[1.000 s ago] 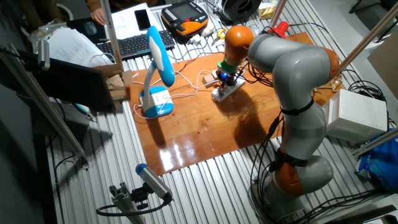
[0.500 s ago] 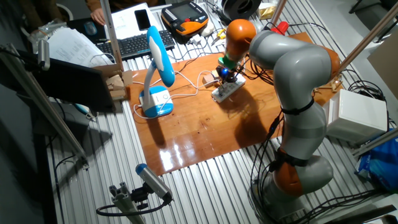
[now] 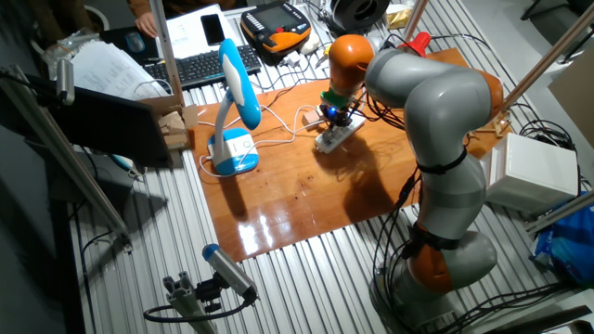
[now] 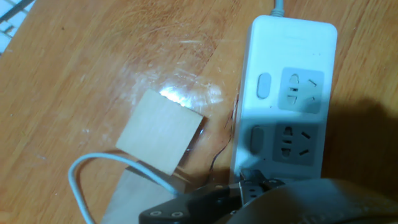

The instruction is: Plug in the power cord of the desk lamp, turn on the socket, and light up the desk lamp

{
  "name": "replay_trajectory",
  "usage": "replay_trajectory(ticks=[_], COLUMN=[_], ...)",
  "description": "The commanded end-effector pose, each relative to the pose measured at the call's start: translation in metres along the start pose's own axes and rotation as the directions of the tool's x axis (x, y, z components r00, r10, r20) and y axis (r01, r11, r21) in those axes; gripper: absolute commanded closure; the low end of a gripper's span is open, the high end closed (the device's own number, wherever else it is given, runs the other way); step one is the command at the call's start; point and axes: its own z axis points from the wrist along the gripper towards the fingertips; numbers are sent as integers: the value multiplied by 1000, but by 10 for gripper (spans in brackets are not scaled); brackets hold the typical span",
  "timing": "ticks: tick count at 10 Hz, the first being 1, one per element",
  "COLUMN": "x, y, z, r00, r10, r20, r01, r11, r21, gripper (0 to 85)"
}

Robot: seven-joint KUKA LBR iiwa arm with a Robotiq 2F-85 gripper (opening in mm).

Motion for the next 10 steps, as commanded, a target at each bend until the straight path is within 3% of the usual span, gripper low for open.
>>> replay_trajectory(ticks=[1,6,10], x=[-1,-1,7], y=[-1,-4,-6], z=[1,5,10], r00=[1000,1000,999], r10=[-7,-16,-7], r20=[2,2,36], r01=[7,16,8], r11=[1000,1000,1000], r21=[-3,-8,-17], gripper=[850,850,850])
